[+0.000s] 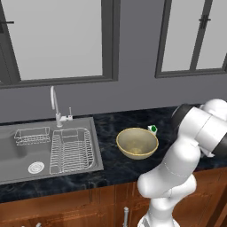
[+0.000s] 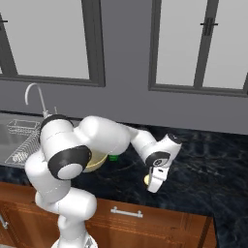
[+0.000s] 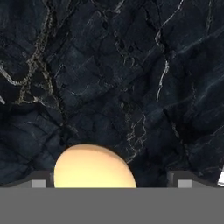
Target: Gather the eggs and milk located in the vicinity of the sink area and place them right next to the bowl.
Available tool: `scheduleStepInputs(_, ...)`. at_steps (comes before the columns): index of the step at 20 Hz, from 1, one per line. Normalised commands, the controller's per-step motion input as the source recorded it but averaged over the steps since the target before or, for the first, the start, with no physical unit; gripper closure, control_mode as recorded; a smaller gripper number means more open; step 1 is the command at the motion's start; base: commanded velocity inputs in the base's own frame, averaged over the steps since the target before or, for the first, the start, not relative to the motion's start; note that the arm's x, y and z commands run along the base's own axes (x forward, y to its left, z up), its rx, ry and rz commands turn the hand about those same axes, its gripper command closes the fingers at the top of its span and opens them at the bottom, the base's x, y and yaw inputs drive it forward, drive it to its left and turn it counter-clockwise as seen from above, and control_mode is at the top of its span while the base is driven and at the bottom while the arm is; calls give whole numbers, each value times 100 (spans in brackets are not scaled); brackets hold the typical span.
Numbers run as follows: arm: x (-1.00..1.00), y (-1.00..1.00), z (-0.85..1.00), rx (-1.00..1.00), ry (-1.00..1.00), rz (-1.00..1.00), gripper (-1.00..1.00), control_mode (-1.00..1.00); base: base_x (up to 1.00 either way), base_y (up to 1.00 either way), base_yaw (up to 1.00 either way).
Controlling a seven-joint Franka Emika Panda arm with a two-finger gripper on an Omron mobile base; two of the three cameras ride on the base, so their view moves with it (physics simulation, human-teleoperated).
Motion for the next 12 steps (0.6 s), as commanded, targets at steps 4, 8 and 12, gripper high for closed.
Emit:
scheduleStepInputs(4,0,0,-21,0,0,0,100,-100,0,0,0)
scheduleStepInputs(8,0,0,-10,0,0,0,100,-100,0,0,0)
scheduleStepInputs(12,0,0,0,0,0,0,100,-100,0,0,0)
